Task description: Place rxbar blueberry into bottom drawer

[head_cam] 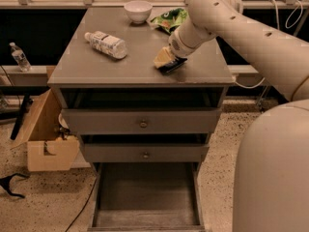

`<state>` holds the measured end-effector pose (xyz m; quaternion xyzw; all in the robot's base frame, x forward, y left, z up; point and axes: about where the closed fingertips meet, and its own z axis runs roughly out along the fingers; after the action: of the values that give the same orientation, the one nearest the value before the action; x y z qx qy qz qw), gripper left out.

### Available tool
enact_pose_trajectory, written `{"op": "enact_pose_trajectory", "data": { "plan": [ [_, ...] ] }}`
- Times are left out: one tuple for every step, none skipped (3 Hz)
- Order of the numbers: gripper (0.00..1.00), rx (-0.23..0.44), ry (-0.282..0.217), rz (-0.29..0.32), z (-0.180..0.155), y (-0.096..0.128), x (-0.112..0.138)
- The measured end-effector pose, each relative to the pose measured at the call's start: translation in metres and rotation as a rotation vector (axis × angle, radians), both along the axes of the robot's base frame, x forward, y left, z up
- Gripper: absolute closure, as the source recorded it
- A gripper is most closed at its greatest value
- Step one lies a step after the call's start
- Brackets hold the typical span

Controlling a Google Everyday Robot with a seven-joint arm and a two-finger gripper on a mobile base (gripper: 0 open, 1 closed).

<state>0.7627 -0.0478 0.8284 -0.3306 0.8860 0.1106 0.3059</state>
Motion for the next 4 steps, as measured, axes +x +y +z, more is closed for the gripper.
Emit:
{"op": "enact_pose_trajectory", "data": {
  "plan": [
    [1.00,0.033,-0.051,0.037,0.014,-0.003,-0.009],
    [1.00,0.083,-0.141,0.101,0.047,-0.014,-0.025],
    [1.00,0.112,-0.212,0.146,0.080,-0.030,-0.054],
    [1.00,0.197,-0.215,0.183,0.080,-0.038,-0.098]
  ]
}}
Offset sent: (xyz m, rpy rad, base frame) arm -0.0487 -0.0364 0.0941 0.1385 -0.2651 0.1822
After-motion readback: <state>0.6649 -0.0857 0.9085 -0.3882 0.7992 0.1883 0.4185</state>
